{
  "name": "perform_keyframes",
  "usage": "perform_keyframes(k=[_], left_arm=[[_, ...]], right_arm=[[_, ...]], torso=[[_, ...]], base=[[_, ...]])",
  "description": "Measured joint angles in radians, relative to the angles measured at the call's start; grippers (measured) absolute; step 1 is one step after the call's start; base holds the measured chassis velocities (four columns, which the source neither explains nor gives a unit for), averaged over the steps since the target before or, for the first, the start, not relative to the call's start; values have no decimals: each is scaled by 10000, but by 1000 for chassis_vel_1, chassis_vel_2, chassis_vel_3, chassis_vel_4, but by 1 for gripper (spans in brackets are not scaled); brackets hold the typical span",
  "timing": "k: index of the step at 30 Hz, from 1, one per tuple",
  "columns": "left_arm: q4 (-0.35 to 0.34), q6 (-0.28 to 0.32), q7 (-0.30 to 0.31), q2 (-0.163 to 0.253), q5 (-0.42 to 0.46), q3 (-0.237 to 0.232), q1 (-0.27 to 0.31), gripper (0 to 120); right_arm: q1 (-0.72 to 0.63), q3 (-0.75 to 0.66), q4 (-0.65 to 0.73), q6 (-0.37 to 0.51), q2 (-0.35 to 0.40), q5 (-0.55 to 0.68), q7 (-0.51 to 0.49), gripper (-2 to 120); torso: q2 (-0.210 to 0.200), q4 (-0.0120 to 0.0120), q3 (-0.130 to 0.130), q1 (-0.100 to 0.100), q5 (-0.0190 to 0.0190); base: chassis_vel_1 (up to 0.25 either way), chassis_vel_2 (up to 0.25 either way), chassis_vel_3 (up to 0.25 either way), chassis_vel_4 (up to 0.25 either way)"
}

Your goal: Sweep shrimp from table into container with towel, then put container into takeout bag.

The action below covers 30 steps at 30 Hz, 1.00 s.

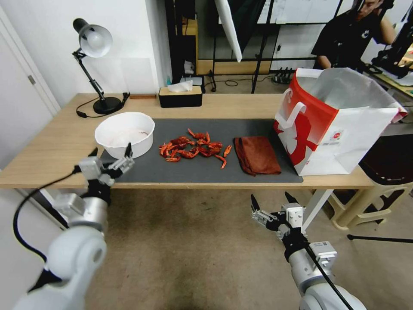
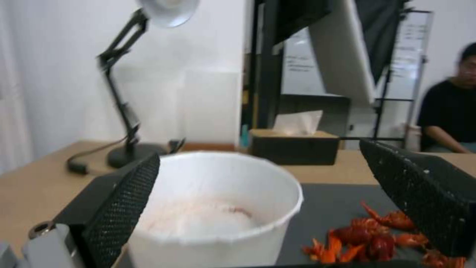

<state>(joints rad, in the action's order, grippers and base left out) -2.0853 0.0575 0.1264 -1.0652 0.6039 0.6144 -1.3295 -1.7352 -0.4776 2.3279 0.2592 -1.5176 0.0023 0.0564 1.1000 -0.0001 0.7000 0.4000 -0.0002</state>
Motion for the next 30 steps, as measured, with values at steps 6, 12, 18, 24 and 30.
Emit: perform_keyframes(k=[6,12,18,24,30], left_arm=[[1563,-449,-2144,1730,308,-268,1461,100],[2846,-705,-5099,2644,278,-403,2510,100],[4745,-1207,-8910,3719,-907,-826,4261,100],[6443,-1722,-11509,4349,-1824,-1788,6016,100],[8044,-2263,-13227,4216,-2876,-3197,7957,100]], right_arm=[[-8,5,-72,8,-2,-45,37,100],[33,19,-176,27,61,-56,70,100],[116,33,-317,45,124,-76,101,100],[217,139,-488,41,128,-186,125,100],[186,127,-520,25,126,-273,145,100]], torso=[[0,0,1,0,1],[0,-2,0,0,-1],[-1,-1,1,1,-1],[0,5,0,1,0],[-1,-1,0,1,0]], base=[[0,0,0,0],[0,0,0,0],[0,0,0,0],[0,0,0,0],[0,0,0,0]])
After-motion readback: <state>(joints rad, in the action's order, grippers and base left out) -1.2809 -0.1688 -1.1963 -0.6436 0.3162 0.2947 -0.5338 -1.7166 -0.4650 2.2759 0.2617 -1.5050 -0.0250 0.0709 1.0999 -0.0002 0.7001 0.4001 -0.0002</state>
